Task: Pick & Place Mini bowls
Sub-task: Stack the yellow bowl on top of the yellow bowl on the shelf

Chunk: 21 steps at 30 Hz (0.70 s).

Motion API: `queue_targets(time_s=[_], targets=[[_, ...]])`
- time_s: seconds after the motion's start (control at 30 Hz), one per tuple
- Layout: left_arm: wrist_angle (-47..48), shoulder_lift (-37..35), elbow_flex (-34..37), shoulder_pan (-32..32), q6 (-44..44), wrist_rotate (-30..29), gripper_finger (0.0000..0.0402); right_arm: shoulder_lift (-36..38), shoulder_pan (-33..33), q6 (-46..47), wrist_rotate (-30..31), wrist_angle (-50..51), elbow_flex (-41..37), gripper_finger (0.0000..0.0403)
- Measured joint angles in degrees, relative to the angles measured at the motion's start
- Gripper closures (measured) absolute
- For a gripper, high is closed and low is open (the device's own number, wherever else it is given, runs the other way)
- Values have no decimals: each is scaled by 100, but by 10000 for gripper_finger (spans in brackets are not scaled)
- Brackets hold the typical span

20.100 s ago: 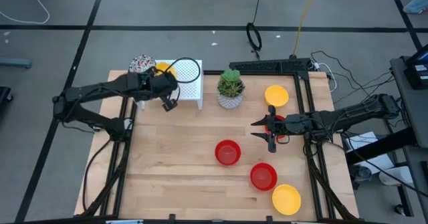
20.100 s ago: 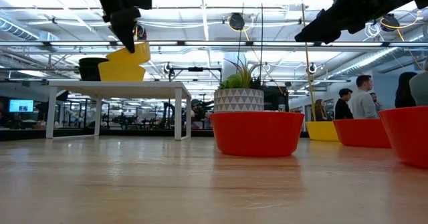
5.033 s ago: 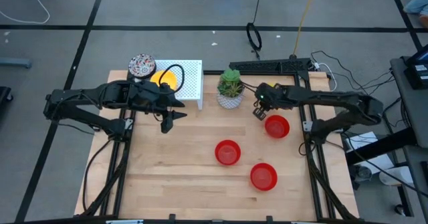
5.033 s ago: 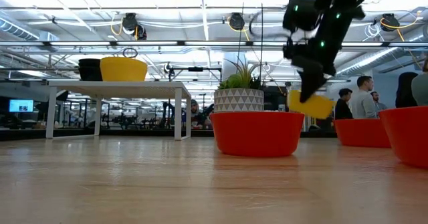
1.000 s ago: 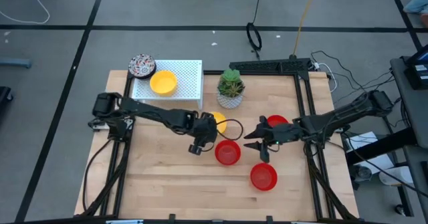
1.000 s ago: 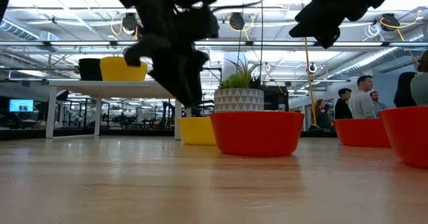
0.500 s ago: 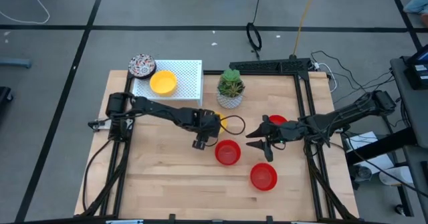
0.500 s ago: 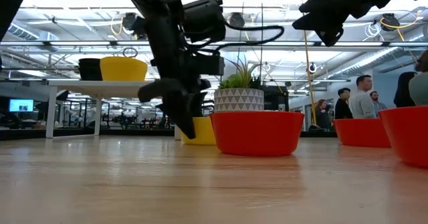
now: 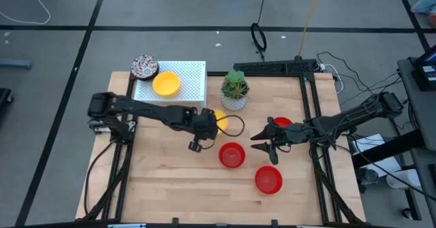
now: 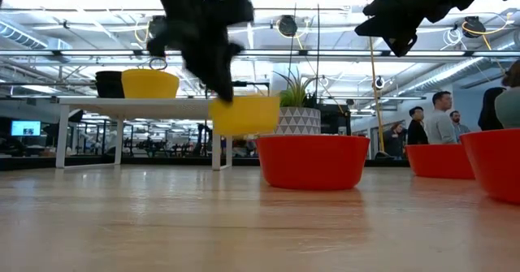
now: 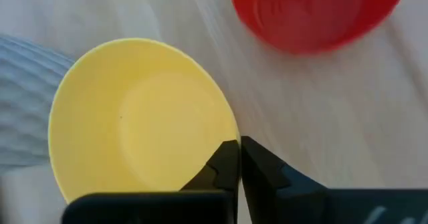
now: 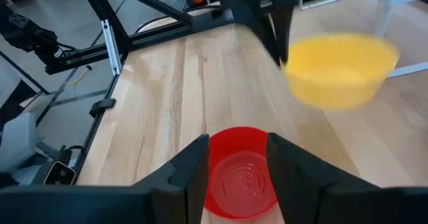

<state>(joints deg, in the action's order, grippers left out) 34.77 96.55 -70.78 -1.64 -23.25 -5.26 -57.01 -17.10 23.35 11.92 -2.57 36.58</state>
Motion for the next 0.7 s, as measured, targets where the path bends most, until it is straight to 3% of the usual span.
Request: queue_targets(time_s=[0.2,0.47,0.7], targets=[[-20,-1270,0,-82,46,-594,384,0,0,0,2,-2,0,269],[364,-2825,0,-35,248,-2673,396,0,0,-24,2,-22,0,269],[1970,-3516,0,519,1689,-3035,379,-9,0,-364,0,-180,2,269]])
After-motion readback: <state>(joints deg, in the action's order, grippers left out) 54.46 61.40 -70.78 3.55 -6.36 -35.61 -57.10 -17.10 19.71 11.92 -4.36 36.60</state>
